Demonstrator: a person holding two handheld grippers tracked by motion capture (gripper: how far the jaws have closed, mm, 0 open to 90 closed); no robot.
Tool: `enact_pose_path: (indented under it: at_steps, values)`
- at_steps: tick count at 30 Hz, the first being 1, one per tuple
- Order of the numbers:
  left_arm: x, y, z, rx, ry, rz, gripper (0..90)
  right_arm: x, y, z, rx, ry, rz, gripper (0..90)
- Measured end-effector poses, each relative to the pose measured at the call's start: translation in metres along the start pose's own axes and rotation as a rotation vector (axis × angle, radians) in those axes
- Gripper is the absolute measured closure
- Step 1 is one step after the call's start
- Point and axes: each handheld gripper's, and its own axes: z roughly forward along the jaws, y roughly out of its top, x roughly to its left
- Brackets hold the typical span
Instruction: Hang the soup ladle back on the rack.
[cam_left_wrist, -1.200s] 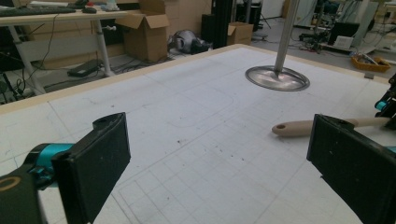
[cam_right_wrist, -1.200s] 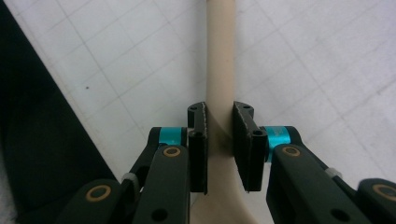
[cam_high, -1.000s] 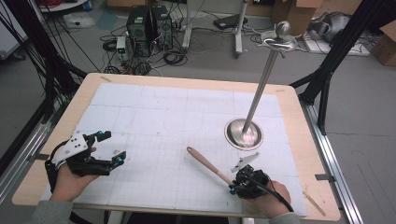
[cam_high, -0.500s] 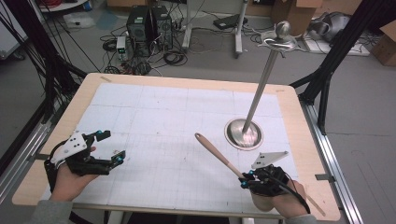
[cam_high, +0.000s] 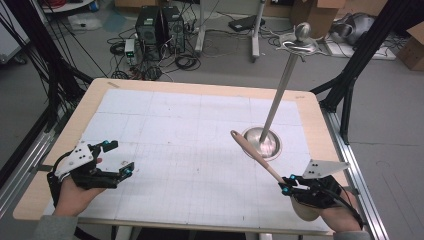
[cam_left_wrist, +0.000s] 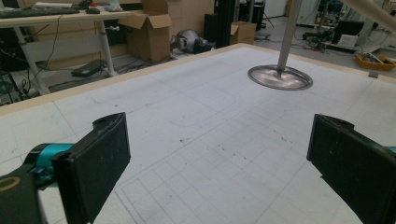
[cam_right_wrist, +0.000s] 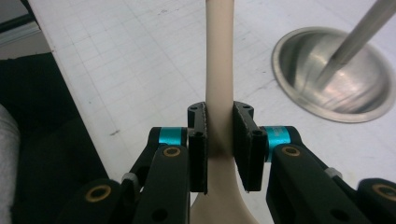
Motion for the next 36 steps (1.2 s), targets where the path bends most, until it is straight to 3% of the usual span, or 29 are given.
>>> enact_pose_path:
  at_steps: [15, 26, 36]
  values:
    - [0.0, -0.002, -0.005, 0.0, 0.01, -0.004, 6.4, -0.035, 0.006, -0.052, -0.029, -0.045, -0.009, 77.0]
    - [0.002, -0.003, -0.013, -0.004, 0.026, -0.009, 6.4, -0.06, 0.003, -0.091, -0.114, -0.075, 0.048, 77.0]
    - [0.002, -0.004, -0.015, -0.003, 0.028, -0.014, 6.4, -0.073, 0.005, -0.116, -0.159, -0.101, 0.083, 77.0]
